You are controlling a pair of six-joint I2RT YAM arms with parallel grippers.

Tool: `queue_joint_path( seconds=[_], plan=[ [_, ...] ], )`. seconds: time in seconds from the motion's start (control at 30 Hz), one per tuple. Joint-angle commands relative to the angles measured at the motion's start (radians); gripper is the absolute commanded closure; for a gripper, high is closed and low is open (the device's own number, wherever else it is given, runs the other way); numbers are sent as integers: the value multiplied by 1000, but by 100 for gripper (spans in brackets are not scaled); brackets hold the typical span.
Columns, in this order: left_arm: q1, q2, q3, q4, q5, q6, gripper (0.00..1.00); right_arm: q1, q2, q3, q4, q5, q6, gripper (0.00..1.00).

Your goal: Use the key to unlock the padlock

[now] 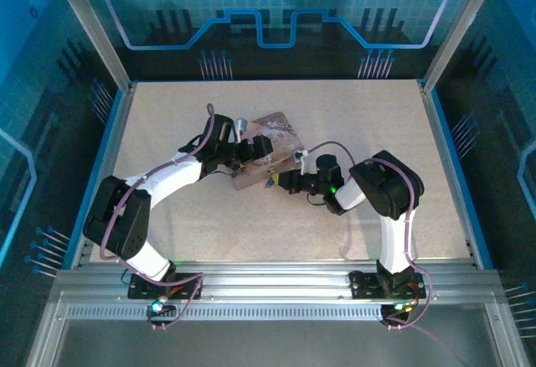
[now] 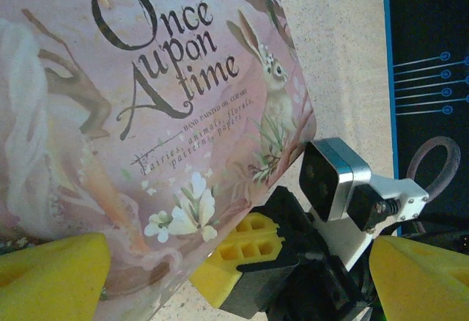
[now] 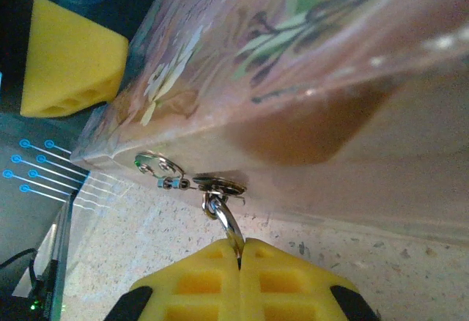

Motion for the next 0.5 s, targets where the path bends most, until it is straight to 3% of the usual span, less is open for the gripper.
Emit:
queue_joint_path(
  seconds=[0.0,0.47],
  plan=[
    [-15,-22,-52,-44,-8,-31,8,-31,12,-17,92,-6,73,98],
    [-64,-91,-113,-25,-31,-66,7,-60,-12,-37,143,-7,192,98]
  ],
)
